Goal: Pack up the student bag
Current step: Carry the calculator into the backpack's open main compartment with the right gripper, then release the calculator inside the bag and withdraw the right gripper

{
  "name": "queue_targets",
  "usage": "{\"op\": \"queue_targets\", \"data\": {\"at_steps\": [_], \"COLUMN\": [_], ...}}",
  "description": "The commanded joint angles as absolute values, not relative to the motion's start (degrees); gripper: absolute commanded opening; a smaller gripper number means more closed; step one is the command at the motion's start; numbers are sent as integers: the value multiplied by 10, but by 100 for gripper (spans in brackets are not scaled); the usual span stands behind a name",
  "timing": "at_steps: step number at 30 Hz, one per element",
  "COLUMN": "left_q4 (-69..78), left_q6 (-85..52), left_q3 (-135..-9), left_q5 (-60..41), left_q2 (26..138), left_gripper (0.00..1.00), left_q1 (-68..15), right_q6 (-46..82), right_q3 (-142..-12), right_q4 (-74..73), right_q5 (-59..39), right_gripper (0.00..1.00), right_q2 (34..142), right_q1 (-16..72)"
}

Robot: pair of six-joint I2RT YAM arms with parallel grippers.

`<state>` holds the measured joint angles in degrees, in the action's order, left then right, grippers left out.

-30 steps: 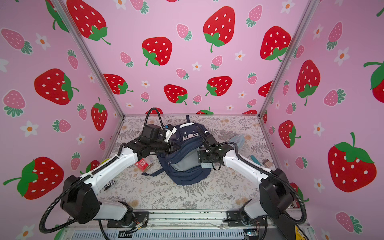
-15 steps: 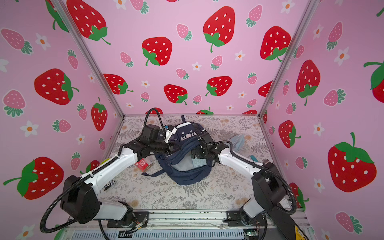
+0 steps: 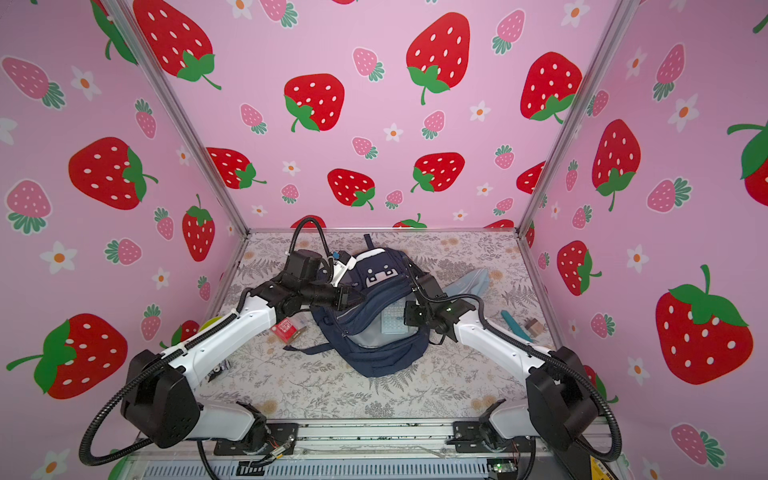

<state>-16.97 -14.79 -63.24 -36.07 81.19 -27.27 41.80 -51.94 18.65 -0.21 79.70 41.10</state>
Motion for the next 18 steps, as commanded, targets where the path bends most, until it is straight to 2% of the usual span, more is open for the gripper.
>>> {"op": "queue_targets", "data": {"at_steps": [1,4,8,18], "left_q4": [-152,-153,-151,-149], "left_q6": [-138,-137,-136,-134], "left_q3": [-632,-631,-628,-626], "left_q5": [-375,-375,-375,-375], "left_q2": [811,810,809,815], "left_gripper": [0,0,0,0], "left_q1": [-271,-270,-271,-271], "right_q6": [423,429,423,401], "right_q3": [-507,-498,-501,-539], "right_q4": [159,138,114,44], "right_q5": [-6,-5,-6,-83], "right_gripper": [32,35,29,27], "right_q2": [815,825,854,919], "right_q1": [406,407,405,433]}}
